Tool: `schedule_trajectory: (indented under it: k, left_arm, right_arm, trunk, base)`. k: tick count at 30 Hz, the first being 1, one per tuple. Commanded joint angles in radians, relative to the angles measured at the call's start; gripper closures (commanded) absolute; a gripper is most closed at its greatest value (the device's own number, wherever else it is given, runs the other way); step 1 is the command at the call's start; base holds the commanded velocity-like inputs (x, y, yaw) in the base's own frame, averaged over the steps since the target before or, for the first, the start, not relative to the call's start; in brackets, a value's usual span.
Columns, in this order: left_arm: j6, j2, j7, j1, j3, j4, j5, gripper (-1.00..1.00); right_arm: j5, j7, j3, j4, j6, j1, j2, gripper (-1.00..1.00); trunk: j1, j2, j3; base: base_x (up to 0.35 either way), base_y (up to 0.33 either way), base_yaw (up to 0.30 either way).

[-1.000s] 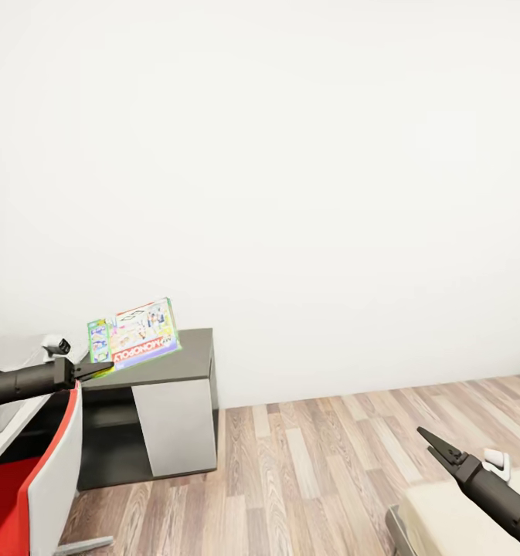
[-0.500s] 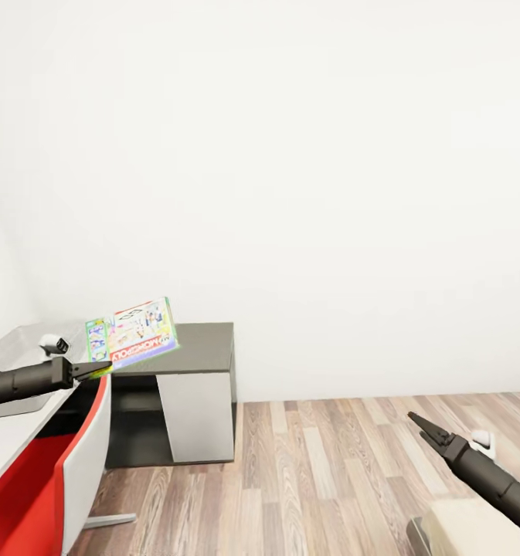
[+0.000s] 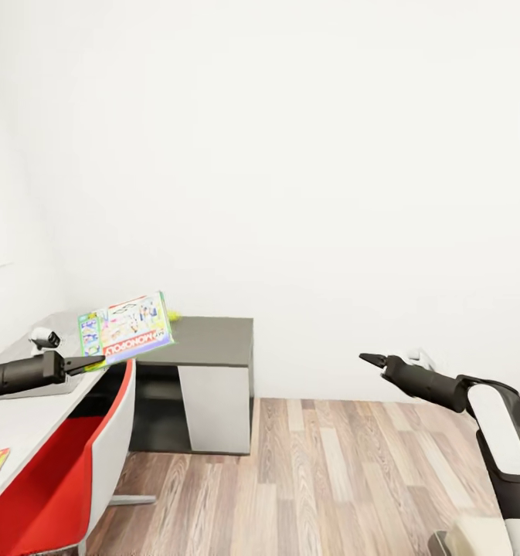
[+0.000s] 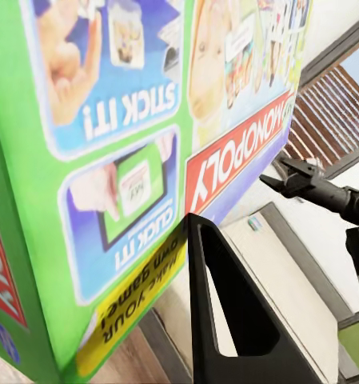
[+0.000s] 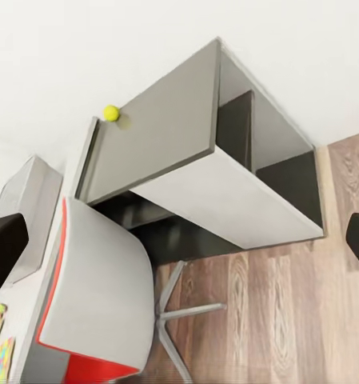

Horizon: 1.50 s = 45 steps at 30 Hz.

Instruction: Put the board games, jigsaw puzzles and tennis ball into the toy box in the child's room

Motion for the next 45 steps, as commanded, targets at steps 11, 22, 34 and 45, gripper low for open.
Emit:
schedule_trajectory:
  k: [11, 22, 34, 45]
  left_arm:
    - [0.022, 0.005, -0.005, -0.001, 0.000, -0.021, 0.001, 1.00]
    - [0.023, 0.006, -0.005, -0.001, 0.000, -0.025, 0.003, 1.00]
    - [0.037, 0.008, -0.005, -0.001, 0.002, -0.028, 0.003, 1.00]
    - [0.042, 0.013, -0.005, -0.001, 0.008, -0.028, 0.006, 1.00]
  right_arm:
    - [0.011, -0.006, 0.058, -0.009, 0.002, 0.000, 0.003, -1.00]
    - [0.011, -0.005, 0.058, -0.026, 0.000, 0.008, 0.003, -1.00]
    - [0.011, -0.005, 0.060, -0.053, 0.001, 0.008, 0.003, -1.00]
    - [0.011, -0.008, 0.080, -0.055, -0.001, 0.006, 0.005, -1.00]
  trunk:
    - [0.001, -0.001, -0.010]
    - [0.001, -0.001, -0.010]
    - [0.001, -0.001, -0.010]
    - [0.001, -0.001, -0.010]
  base:
    - [0.179, 0.016, 0.124]
    - [0.007, 0.001, 0.022]
    - [0.114, 0.000, 0.138]
    - [0.257, -0.131, 0.165]
